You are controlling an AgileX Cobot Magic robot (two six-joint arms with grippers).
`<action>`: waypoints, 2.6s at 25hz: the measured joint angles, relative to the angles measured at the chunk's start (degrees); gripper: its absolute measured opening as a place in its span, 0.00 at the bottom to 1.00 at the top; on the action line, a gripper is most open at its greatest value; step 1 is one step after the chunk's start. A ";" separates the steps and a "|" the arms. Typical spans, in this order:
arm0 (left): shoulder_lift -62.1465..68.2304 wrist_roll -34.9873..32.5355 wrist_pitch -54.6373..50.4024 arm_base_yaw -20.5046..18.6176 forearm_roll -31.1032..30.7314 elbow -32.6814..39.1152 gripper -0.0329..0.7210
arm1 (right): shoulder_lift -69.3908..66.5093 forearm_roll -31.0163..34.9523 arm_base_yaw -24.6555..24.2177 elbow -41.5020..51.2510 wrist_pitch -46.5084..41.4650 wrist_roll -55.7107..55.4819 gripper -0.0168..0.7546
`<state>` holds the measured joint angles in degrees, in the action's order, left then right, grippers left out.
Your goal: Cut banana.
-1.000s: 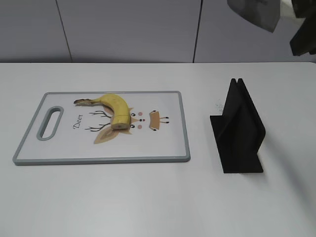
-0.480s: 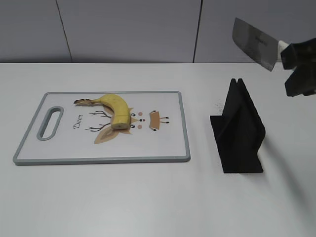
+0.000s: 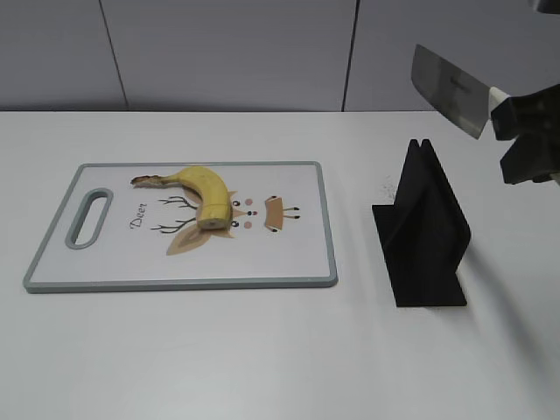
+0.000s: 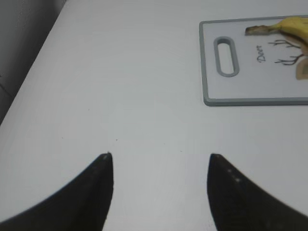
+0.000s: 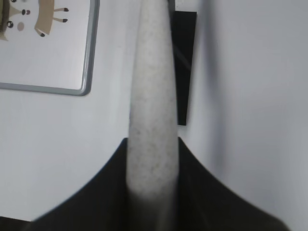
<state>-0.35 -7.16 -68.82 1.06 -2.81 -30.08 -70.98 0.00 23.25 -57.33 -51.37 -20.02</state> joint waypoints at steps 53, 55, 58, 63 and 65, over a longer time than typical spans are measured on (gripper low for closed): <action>0.00 -0.04 6.73 0.00 4.04 2.32 0.83 | -13.64 3.97 0.00 0.00 -1.15 -0.82 0.27; 0.00 -0.04 6.73 0.00 4.04 2.32 0.83 | -13.64 5.18 0.00 0.00 -1.74 -0.41 0.33; 0.00 -0.04 6.73 0.00 4.04 2.32 0.83 | -13.64 7.67 0.00 0.00 -1.94 1.60 0.48; 0.00 -0.04 6.73 0.00 4.04 2.32 0.83 | -13.64 9.24 0.00 0.00 -1.94 3.29 0.76; 0.00 -0.04 6.73 0.00 4.04 2.32 0.83 | -13.29 8.53 0.00 0.00 -1.89 4.11 0.83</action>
<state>-0.35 -7.20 -62.10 1.06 1.22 -27.77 -84.28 8.53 23.25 -57.33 -53.26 -15.91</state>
